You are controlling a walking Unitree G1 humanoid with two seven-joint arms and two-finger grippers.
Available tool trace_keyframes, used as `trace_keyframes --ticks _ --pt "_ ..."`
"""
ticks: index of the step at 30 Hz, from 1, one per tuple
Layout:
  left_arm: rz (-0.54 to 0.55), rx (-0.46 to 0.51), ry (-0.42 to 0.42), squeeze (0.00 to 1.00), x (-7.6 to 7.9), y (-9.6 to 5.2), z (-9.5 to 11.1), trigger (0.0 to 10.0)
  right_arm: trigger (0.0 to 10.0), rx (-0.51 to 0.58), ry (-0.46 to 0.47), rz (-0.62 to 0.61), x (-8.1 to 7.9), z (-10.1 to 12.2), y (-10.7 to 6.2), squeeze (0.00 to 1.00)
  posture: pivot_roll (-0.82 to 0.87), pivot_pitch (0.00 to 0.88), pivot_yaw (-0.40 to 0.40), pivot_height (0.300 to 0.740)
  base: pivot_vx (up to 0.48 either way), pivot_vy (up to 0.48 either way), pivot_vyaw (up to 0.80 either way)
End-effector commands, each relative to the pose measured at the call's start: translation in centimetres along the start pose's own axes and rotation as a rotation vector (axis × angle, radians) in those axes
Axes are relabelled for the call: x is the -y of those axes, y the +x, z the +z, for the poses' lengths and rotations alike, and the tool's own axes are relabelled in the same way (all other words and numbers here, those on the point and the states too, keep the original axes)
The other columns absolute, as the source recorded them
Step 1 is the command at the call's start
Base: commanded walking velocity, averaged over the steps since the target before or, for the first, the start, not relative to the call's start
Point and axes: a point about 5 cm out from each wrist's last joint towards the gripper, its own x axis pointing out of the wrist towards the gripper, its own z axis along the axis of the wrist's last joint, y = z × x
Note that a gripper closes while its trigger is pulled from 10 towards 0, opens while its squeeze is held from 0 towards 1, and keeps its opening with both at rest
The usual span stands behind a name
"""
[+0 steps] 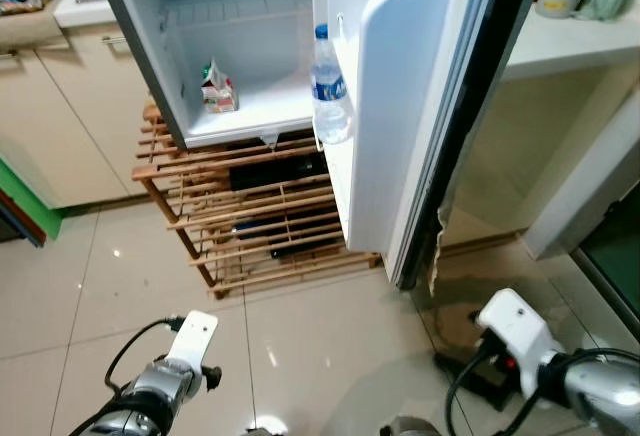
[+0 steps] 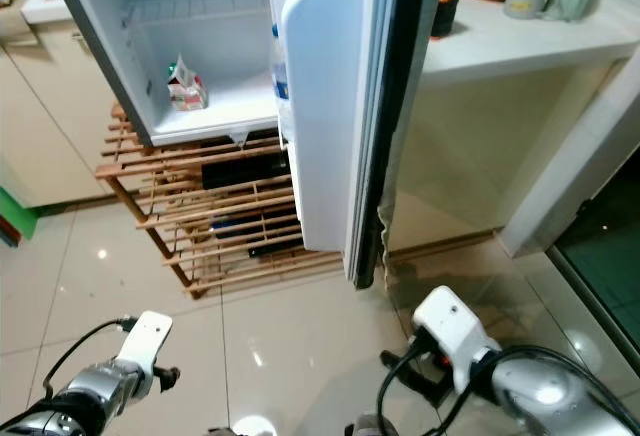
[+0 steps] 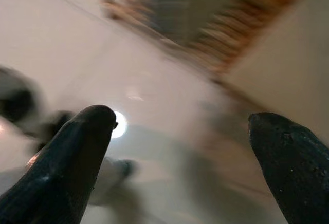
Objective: Restocking fridge
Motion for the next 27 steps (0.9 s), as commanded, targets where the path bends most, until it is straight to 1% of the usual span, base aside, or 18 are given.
trace_keyframes --ticks 1,2,3,4,6,7,11,12,14,16,18,21,22,23,24,25,26,27 --pt "-0.001 -0.007 0.011 0.00 -0.2 0.0 0.1 10.0 10.0 0.034 -0.083 -0.170 3.0 1.4 -0.6 0.00 -0.27 0.015 0.089 0.716 0.000 0.000 0.00" --pt "0.000 -0.007 0.011 0.00 -0.2 0.0 0.1 10.0 10.0 0.050 -0.102 -0.220 3.8 1.9 -0.7 0.00 -0.27 0.015 0.089 0.716 0.000 0.000 0.00" --pt "0.001 -0.006 0.007 0.00 -0.2 0.0 0.1 10.0 10.0 0.101 -0.103 -0.280 4.8 3.2 -0.7 0.00 -0.27 0.012 0.089 0.716 0.000 0.000 0.00" --pt "0.002 -0.006 0.005 0.00 -0.2 0.0 0.1 10.0 10.0 0.137 -0.099 -0.313 5.4 4.1 -0.7 0.00 -0.27 0.012 0.089 0.716 0.000 0.000 0.00" --pt "0.002 -0.010 0.002 0.00 -0.2 0.0 0.1 10.0 10.0 0.229 -0.091 -0.341 5.7 6.3 -0.3 0.00 -0.27 0.012 0.089 0.716 0.000 0.000 0.00" --pt "0.001 -0.017 -0.003 0.00 -0.1 0.0 0.0 10.0 10.0 0.321 -0.066 -0.306 5.1 8.3 0.4 0.00 -0.25 0.006 0.086 0.716 0.000 0.000 0.00" --pt "-0.001 -0.032 -0.013 0.00 0.1 0.1 -0.3 10.0 10.0 0.417 -0.050 -0.215 3.9 10.4 1.3 0.00 -0.24 0.003 0.078 0.716 0.000 0.000 0.00" --pt "0.001 -0.039 -0.022 0.00 0.1 0.1 -0.4 10.0 10.0 0.433 -0.064 -0.180 3.4 11.0 1.3 0.00 -0.24 0.004 0.075 0.716 0.000 0.000 0.00" --pt "-0.010 -0.048 -0.069 0.00 0.1 0.0 -0.3 10.0 10.0 0.471 -0.061 -0.126 2.9 12.1 1.2 0.00 -0.23 0.007 0.074 0.716 0.000 0.000 0.00" --pt "-0.007 -0.032 -0.051 0.00 0.2 0.0 0.3 10.0 10.0 0.526 -0.050 -0.086 2.5 13.5 1.2 0.00 -0.23 0.005 0.074 0.716 0.000 0.000 0.00" --pt "-0.009 -0.013 -0.032 0.00 0.5 0.0 1.0 10.0 10.0 0.594 -0.047 -0.012 1.3 15.5 1.7 0.00 -0.23 0.003 0.073 0.716 0.000 0.000 0.00" --pt "-0.018 0.006 -0.021 0.00 0.8 -0.1 1.8 10.0 10.0 0.705 -0.043 0.096 -0.7 19.0 3.0 0.00 -0.23 0.000 0.071 0.716 0.000 0.000 0.00" --pt "-0.020 0.013 -0.016 0.00 0.9 -0.1 2.1 10.0 10.0 0.776 -0.033 0.143 -2.1 21.3 3.7 0.00 -0.23 0.000 0.070 0.716 0.000 0.000 0.00" --pt "-0.022 0.019 -0.015 0.00 1.0 -0.1 2.3 10.0 10.0 0.844 -0.027 0.201 -3.6 23.4 4.1 0.00 -0.23 0.000 0.070 0.716 0.000 0.000 0.00" --pt "-0.024 0.024 -0.017 0.00 1.1 -0.1 2.6 10.0 10.0 0.904 -0.030 0.265 -5.2 25.3 4.1 0.00 -0.22 0.000 0.067 0.716 0.000 0.000 0.00" --pt "-0.026 0.030 -0.020 0.00 1.2 -0.1 2.8 10.0 10.0 0.957 -0.032 0.328 -6.6 26.6 3.8 0.00 -0.21 0.000 0.060 0.716 0.000 0.000 0.00" --pt "-0.028 0.033 -0.023 0.00 1.3 -0.2 2.9 10.0 10.0 0.984 -0.033 0.365 -7.3 27.2 3.5 0.00 -0.21 0.000 0.060 0.716 0.000 0.000 0.00" --pt "-0.028 0.039 -0.029 0.00 1.3 -0.2 3.0 10.0 10.0 0.991 -0.024 0.399 -7.6 27.2 3.3 0.00 -0.20 0.000 0.046 0.716 0.000 0.000 0.00"
